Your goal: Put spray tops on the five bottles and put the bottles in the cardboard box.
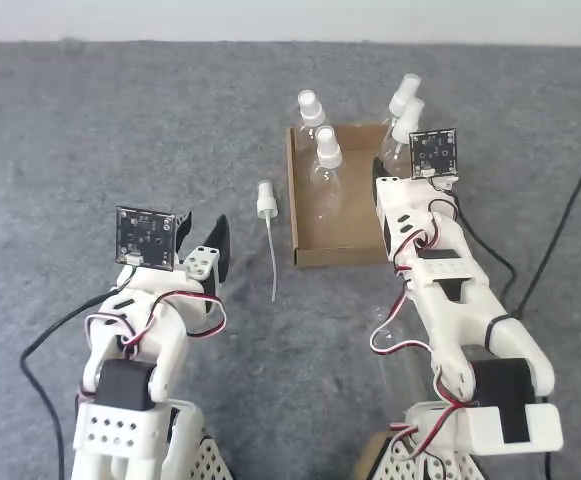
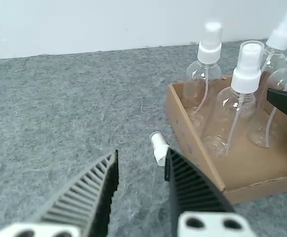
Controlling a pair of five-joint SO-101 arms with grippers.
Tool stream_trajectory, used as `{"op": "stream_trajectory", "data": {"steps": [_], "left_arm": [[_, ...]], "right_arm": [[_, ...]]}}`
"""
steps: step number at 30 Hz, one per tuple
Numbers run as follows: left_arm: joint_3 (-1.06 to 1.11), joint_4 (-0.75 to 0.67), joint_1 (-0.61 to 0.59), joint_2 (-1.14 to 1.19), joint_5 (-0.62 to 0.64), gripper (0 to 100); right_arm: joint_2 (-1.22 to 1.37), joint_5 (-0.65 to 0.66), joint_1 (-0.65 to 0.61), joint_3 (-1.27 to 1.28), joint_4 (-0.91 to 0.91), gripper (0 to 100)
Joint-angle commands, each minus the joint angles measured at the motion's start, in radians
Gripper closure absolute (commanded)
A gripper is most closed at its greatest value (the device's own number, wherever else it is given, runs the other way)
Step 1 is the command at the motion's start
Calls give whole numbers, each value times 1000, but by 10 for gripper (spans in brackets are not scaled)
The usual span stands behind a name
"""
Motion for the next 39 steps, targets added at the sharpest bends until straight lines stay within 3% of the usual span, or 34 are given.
{"op": "stream_trajectory", "data": {"steps": [1, 11, 18, 21, 39], "left_arm": [[-7, -26, -6, -11, 2, 855], [-7, -26, -8, -11, 2, 855], [-7, -26, -8, -12, 2, 855], [-7, -26, -8, -12, 2, 855], [-7, -26, -8, -12, 2, 855]], "right_arm": [[4, 2, -7, -38, -8, 991], [5, 2, -7, -38, -8, 987], [12, 2, -7, -37, -7, 791], [12, 2, -7, -37, -7, 752], [1, 58, -8, -38, -13, 745]]}}
